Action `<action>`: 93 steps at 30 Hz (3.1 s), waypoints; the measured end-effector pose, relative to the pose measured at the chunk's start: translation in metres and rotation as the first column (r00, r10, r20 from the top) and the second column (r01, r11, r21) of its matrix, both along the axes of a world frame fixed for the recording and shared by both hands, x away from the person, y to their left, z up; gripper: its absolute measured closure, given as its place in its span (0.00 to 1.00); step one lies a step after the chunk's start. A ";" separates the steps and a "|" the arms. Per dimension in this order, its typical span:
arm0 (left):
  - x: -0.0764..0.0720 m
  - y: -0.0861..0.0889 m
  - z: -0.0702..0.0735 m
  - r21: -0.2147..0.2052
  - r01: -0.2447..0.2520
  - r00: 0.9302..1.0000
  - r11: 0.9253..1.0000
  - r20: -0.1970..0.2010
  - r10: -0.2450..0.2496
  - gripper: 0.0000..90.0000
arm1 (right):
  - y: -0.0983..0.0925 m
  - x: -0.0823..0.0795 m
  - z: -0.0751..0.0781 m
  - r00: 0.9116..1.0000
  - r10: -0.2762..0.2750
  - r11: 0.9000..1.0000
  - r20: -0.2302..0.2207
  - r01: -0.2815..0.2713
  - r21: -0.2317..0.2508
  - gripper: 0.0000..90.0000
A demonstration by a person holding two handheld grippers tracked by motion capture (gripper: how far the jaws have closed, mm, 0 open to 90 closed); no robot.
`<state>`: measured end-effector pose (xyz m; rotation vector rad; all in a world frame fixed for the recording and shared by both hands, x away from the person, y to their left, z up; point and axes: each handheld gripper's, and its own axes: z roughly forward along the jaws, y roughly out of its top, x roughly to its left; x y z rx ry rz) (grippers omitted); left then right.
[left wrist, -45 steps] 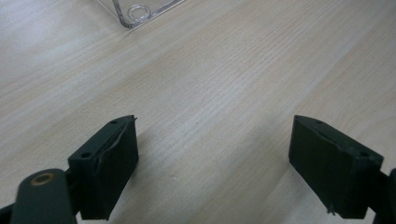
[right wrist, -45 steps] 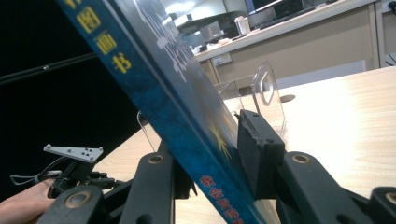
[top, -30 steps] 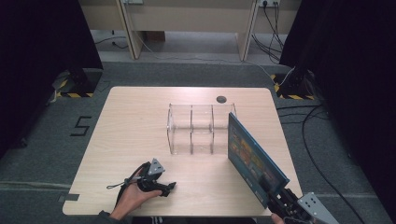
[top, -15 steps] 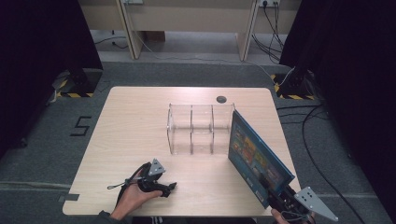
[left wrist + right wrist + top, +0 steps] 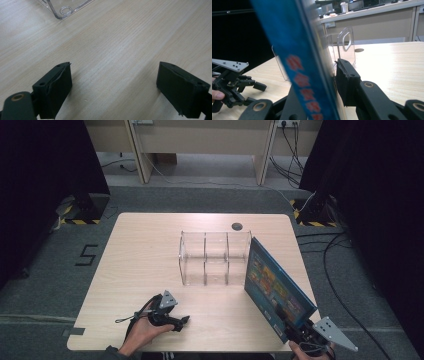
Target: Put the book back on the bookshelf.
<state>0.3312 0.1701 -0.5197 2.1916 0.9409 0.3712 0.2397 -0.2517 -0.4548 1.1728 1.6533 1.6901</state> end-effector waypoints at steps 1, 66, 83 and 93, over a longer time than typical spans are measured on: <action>0.000 0.000 0.000 0.000 0.000 1.000 1.000 0.000 0.000 0.13 | 0.000 0.001 -0.001 1.000 -0.001 1.000 -0.001 0.001 0.000 0.80; 0.000 -0.001 -0.001 -0.007 0.004 1.000 1.000 0.003 -0.004 0.13 | -0.006 0.027 0.022 0.995 -0.023 0.993 0.101 0.011 0.120 0.90; 0.000 -0.001 -0.001 -0.007 0.004 1.000 1.000 0.004 -0.004 0.13 | 0.023 0.067 0.039 0.988 -0.048 0.994 0.146 0.033 0.102 0.90; 0.000 -0.001 -0.001 -0.008 0.003 1.000 1.000 0.004 -0.003 0.13 | 0.039 0.093 0.043 0.983 -0.074 0.994 0.165 0.059 0.093 0.90</action>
